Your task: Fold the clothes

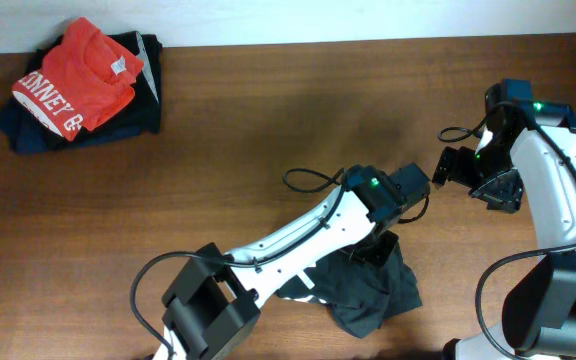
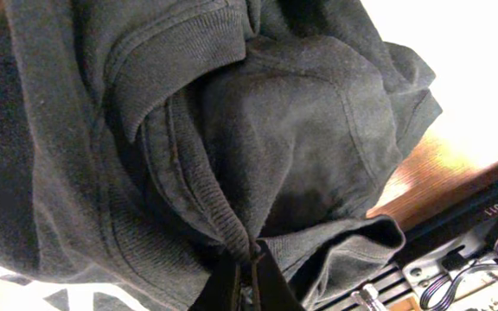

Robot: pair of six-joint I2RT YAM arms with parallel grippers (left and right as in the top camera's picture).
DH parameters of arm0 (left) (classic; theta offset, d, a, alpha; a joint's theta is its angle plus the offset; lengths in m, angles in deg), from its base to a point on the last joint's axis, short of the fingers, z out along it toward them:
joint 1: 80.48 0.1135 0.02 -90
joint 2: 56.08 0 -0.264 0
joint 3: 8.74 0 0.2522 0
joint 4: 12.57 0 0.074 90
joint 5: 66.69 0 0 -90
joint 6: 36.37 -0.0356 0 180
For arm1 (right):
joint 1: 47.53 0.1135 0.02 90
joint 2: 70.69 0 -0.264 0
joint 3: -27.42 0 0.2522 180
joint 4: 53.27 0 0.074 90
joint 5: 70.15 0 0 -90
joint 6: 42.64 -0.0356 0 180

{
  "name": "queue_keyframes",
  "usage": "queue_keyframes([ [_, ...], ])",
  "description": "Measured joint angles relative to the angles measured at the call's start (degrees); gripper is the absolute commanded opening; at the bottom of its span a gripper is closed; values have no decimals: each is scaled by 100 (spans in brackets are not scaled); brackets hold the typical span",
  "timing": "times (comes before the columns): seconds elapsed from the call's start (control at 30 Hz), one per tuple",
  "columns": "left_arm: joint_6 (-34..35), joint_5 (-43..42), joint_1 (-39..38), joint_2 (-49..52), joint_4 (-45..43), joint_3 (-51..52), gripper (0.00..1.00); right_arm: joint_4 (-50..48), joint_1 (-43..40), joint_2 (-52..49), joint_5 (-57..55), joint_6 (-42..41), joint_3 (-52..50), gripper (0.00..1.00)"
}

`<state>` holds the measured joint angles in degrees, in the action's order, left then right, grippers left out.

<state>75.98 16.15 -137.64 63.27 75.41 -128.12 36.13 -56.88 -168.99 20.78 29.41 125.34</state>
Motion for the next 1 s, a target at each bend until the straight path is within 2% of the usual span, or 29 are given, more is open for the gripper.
queue_keyframes([
  [0.13, -44, 13, 0, 0, 85, -2, 12, 0, 0, 0, 0, 2, 0, 99],
  [0.23, -52, 15, 0, 0, 149, -2, 1, 0, 0, 0, 0, -4, 0, 99],
  [0.27, -50, 13, 0, 0, 151, -2, 0, 0, 0, 0, 0, 4, 0, 99],
  [0.43, -227, 13, -48, 0, 55, -17, 0, 0, 0, 0, 0, 2, 0, 99],
  [0.6, -697, 17, -649, -2, -188, -98, 0, 0, 0, 0, 0, 0, 0, 99],
  [0.67, -772, 15, -839, -11, -538, -15, 1, 0, 0, 0, 0, 2, 0, 99],
  [0.7, -791, 15, -868, -31, -730, 125, 10, -2, 0, 0, 0, 2, 0, 99],
  [0.73, -804, 15, -872, -55, -1043, 369, 33, -2, 0, 0, 0, -2, 0, 99],
  [0.77, -857, 20, -861, -59, -1327, 616, 45, 0, 0, 0, -2, 0, 0, 99],
  [0.83, -846, 15, -855, -59, -1716, 966, 49, 0, 0, 0, 0, 2, 0, 99],
  [0.9, -848, 15, -855, -59, -1886, 1191, 50, 0, 0, 0, 0, 2, 0, 99],
  [1.0, -848, 168, -837, -63, -1416, 1080, 48, 2, 0, 0, 0, 2, 0, 99],
])
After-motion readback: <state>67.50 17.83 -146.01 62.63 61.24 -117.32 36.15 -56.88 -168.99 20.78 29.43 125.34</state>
